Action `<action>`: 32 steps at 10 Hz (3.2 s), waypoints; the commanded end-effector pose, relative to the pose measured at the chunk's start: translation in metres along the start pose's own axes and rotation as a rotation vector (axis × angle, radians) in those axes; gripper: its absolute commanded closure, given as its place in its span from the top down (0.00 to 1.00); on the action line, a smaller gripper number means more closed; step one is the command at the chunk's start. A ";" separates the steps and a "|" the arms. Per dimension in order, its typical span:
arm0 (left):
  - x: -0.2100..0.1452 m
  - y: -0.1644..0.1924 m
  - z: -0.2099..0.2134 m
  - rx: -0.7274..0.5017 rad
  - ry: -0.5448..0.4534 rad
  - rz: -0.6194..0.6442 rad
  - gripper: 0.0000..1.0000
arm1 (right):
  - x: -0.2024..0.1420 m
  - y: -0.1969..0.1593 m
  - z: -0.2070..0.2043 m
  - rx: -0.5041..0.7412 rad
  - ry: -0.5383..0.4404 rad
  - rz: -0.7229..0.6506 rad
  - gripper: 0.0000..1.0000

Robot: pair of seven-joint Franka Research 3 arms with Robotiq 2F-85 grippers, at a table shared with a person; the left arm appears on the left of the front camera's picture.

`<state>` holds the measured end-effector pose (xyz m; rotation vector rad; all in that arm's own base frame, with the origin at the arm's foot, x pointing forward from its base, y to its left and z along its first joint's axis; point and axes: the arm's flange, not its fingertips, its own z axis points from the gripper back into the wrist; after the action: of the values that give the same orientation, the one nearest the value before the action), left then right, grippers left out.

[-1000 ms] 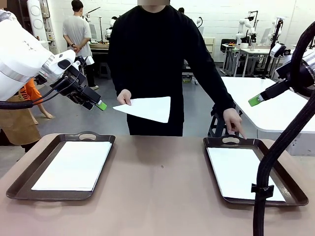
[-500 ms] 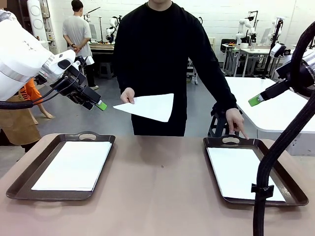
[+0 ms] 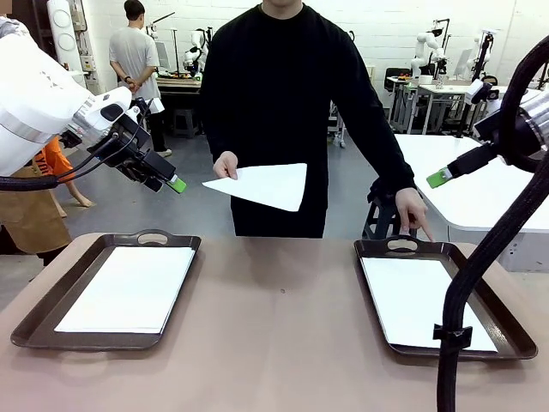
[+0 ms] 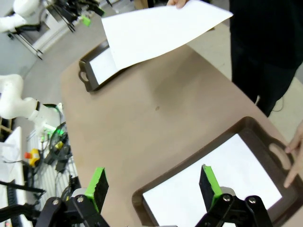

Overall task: Sort the A4 documents.
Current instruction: Receive the A4 Paper.

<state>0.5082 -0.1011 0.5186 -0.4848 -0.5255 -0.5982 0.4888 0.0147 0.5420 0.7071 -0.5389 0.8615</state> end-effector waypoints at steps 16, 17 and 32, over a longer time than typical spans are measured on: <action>0.000 0.000 0.001 0.007 -0.007 0.001 1.00 | -0.013 -0.028 -0.219 0.467 -0.314 -0.895 1.00; 0.000 0.000 0.001 0.007 -0.007 0.001 1.00 | -0.008 -0.035 -0.229 0.484 -0.343 -0.894 1.00; 0.000 0.000 0.001 0.007 -0.007 0.001 1.00 | 0.019 -0.073 -0.271 0.587 -0.391 -0.851 1.00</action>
<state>0.5083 -0.1011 0.5187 -0.4847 -0.5256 -0.5982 0.5891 0.1911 0.3567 1.4761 -0.2325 0.0512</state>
